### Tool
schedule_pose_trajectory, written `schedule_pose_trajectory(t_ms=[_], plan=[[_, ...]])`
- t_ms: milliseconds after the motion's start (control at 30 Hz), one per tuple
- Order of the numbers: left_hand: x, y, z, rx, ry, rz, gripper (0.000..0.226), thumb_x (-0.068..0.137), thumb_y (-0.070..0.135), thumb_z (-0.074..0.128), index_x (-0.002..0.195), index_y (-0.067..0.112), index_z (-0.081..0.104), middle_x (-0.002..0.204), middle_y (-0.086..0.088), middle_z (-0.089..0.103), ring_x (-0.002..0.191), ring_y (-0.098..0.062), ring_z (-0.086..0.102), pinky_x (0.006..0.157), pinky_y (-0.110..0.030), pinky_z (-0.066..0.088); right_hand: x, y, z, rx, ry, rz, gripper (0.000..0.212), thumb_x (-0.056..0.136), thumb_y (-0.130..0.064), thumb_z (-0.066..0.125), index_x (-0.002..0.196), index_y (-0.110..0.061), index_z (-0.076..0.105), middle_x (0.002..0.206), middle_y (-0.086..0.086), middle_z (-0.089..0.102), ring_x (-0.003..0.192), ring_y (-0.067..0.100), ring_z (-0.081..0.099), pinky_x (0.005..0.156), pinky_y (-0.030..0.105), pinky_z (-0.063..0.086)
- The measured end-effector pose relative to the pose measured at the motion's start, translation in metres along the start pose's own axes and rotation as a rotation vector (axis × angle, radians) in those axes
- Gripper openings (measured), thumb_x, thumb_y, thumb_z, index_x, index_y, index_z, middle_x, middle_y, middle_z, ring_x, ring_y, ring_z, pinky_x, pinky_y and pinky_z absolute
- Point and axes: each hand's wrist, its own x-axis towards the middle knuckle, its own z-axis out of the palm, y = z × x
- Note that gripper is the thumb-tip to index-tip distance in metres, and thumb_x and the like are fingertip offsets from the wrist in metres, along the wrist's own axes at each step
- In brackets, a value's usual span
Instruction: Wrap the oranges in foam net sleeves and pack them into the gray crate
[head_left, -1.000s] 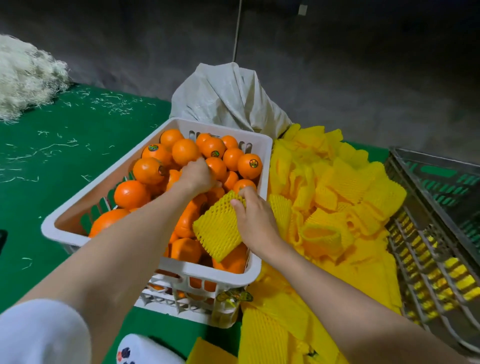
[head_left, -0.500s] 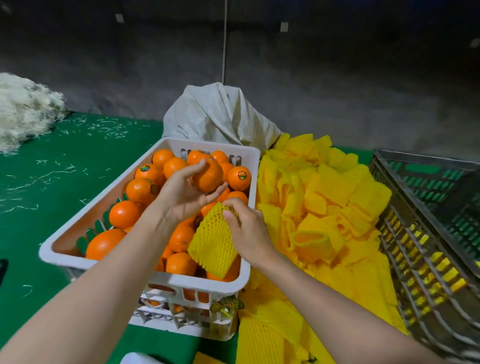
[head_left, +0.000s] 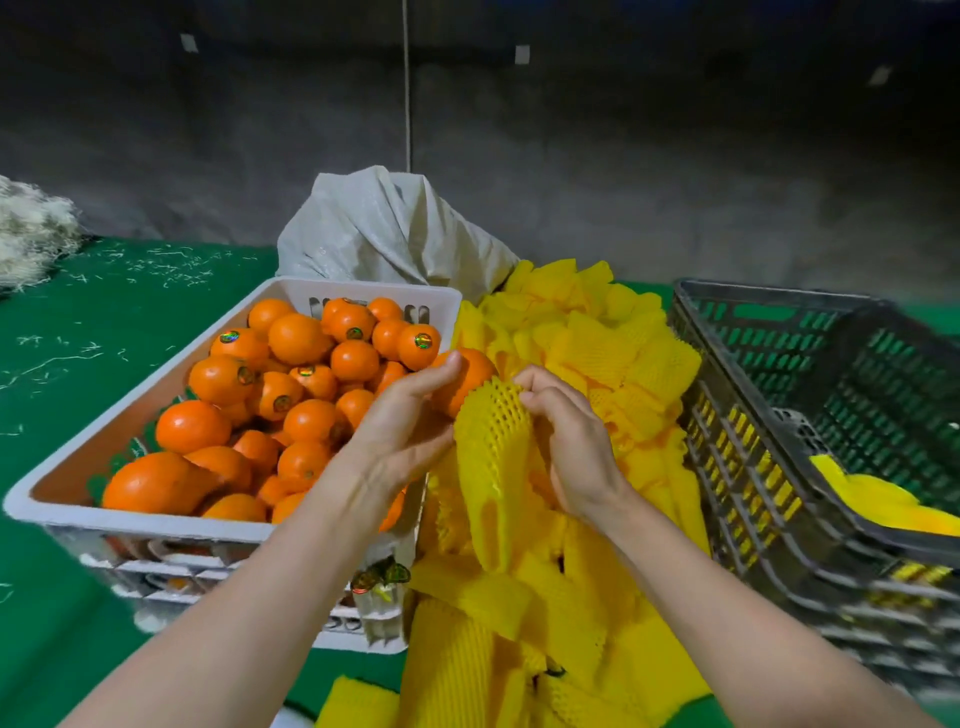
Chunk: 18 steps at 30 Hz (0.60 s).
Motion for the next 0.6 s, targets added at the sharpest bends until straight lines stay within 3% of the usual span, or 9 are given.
schedule_pose_trajectory(t_ms=[200, 367, 467, 600], plan=[[0.004, -0.033, 0.032, 0.065, 0.077, -0.081, 0.012, 0.088, 0.018, 0.054, 0.089, 0.007, 0.057, 0.073, -0.012, 0.058, 0.068, -0.024, 0.058, 0.07, -0.035, 0.048, -0.016, -0.008, -0.025, -0.139, -0.072, 0.0, 0.014, 0.072, -0.014, 0.039, 0.071, -0.002, 0.047, 0.066, 0.009, 0.034, 0.061, 0.007, 0.034, 0.056, 0.02, 0.03], [0.003, -0.061, 0.049, 0.112, 0.108, 0.0, 0.011, 0.092, 0.011, 0.053, 0.103, 0.011, 0.055, 0.084, -0.011, 0.059, 0.076, -0.024, 0.059, 0.07, -0.034, 0.05, -0.021, -0.006, -0.048, -0.281, 0.091, 0.004, 0.012, 0.071, -0.016, 0.039, 0.06, -0.017, 0.042, 0.057, -0.004, 0.03, 0.05, 0.0, 0.029, 0.051, 0.019, 0.026], [0.001, -0.073, 0.055, 0.095, 0.109, 0.035, 0.026, 0.088, 0.008, 0.057, 0.113, 0.01, 0.053, 0.083, -0.01, 0.063, 0.076, -0.023, 0.06, 0.074, -0.038, 0.048, -0.021, 0.0, -0.067, -0.418, 0.204, -0.013, 0.024, 0.083, -0.013, 0.044, 0.061, -0.022, 0.045, 0.052, -0.01, 0.034, 0.047, -0.001, 0.033, 0.049, 0.019, 0.025], [-0.003, -0.089, 0.062, 0.167, 0.039, 0.047, 0.034, 0.074, 0.025, 0.063, 0.105, 0.011, 0.058, 0.082, -0.004, 0.068, 0.075, -0.017, 0.064, 0.068, -0.033, 0.052, -0.026, 0.006, -0.086, -0.487, 0.311, -0.048, 0.031, 0.093, 0.001, 0.042, 0.068, -0.019, 0.045, 0.059, -0.008, 0.039, 0.053, 0.0, 0.036, 0.052, 0.021, 0.028]])
